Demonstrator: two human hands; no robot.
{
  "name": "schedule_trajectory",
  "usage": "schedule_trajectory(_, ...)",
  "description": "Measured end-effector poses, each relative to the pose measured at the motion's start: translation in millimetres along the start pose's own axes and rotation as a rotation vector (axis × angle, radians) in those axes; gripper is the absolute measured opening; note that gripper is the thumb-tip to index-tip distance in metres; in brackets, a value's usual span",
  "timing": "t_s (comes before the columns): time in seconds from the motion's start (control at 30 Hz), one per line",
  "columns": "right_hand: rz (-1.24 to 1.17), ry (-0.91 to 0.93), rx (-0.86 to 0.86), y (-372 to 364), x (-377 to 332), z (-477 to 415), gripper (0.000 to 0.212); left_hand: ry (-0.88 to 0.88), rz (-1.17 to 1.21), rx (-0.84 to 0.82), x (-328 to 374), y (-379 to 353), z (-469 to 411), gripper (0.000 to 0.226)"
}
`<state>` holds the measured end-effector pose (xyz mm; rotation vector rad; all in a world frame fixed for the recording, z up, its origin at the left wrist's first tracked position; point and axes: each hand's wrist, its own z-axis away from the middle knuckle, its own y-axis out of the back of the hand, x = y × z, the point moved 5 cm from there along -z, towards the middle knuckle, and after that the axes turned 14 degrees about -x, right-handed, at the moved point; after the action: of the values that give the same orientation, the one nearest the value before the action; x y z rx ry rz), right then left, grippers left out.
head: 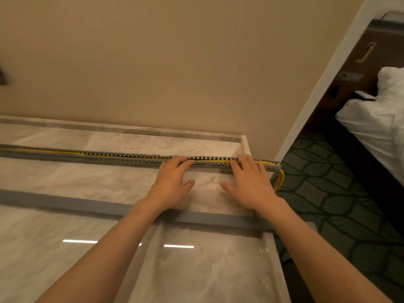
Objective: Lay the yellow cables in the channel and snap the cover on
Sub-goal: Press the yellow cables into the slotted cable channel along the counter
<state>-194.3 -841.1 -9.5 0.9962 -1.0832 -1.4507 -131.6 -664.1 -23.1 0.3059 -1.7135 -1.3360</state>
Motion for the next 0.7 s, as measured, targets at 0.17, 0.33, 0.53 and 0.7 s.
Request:
schedule_trajectory(0.17, -0.063, 0.128, -0.022, -6, -74, -5, 0.069, 0.089, -0.097, -0.015, -47, 23, 21, 0.057)
schedule_trajectory(0.33, -0.101, 0.244, 0.003, -3, -172, -18, 0.061, 0.199, -0.114, -0.015, -129, 65, 49, 0.058)
schedule_trajectory(0.53, -0.147, 0.263, 0.014, 2, -302, -45, 0.057, 0.158, -0.16, -0.046, -236, 122, 92, 0.058)
schedule_trajectory(0.7, -0.188, 0.24, 0.042, 4, -416, -69, 0.053, 0.107, -0.192, -0.124, -318, 166, 121, 0.059)
